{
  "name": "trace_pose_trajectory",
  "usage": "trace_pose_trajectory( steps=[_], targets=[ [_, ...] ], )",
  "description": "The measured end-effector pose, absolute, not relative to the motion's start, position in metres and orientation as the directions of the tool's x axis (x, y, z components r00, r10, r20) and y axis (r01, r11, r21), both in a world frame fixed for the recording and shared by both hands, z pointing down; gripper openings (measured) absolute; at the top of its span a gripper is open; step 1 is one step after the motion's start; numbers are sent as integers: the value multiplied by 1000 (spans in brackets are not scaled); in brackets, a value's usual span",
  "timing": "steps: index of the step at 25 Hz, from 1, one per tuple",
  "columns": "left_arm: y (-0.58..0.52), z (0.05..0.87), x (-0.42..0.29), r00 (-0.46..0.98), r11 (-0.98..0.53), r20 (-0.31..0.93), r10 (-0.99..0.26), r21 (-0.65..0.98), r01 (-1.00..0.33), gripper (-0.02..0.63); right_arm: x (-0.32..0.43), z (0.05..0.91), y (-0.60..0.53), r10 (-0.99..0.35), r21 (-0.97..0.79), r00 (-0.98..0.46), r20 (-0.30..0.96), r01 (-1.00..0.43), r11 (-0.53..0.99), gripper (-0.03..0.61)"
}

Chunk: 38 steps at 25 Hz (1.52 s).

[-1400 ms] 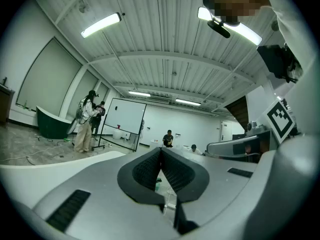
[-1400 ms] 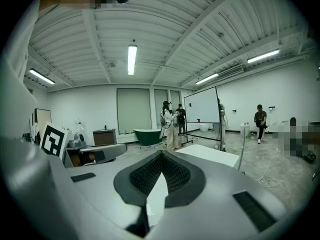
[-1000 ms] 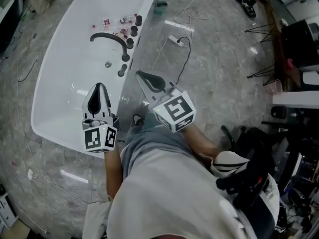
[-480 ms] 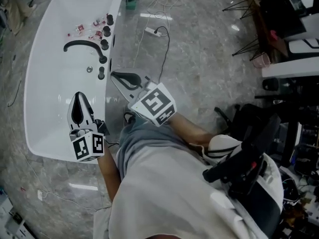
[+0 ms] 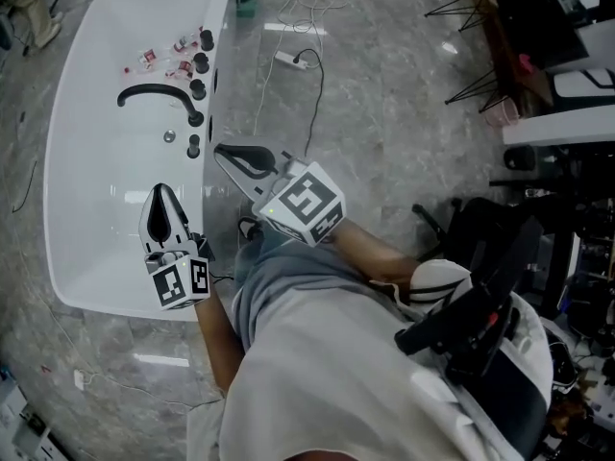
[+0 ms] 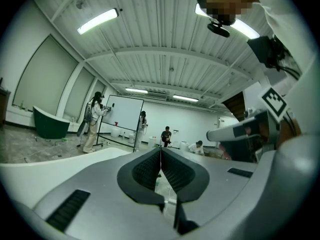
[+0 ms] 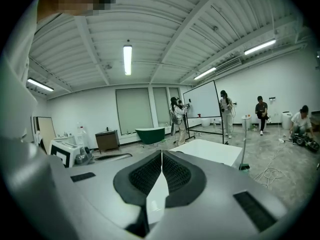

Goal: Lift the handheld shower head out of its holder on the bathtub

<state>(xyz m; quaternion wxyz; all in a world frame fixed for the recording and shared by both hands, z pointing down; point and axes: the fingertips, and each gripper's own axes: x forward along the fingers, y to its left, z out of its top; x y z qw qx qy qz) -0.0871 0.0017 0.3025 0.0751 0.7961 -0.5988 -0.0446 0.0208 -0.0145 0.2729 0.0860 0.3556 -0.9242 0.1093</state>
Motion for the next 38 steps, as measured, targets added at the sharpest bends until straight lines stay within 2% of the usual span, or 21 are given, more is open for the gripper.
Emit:
trace_pose_trajectory(
  steps=[6,13,15,17,27,32,37,38],
  targets=[
    [-23,415,-95,239,-230,109,-965,87,-969,18,12,320,-36,-580,-161,-761,291,-636,754,18],
    [-90,568,-112,208,-214,205,-956,-3,-977,28,-7,412,-105,-557,-152,-762,330,-626,765,18],
    [-107,610,-109,219,-228,231,-948,-10,-974,117,-10,439,-122,-554,-148,-763,332,-622,769,18],
    [-127,650,-111,219,-230,249,-943,-14,-973,166,-18,472,-143,-542,-148,-769,339,-612,777,18],
    [-179,769,-99,231,-265,307,-923,-75,-961,259,-39,581,-185,-478,-213,-795,374,-575,790,18],
    [-210,824,-117,191,-232,324,-927,-93,-968,268,-55,639,-202,-439,-236,-804,401,-553,799,18],
    [-229,829,-110,166,-217,322,-932,-129,-968,264,-49,648,-213,-422,-236,-804,419,-546,804,18],
    [-230,827,-108,156,-209,324,-933,-135,-969,213,-47,646,-214,-419,-236,-804,421,-543,806,18]
  ],
)
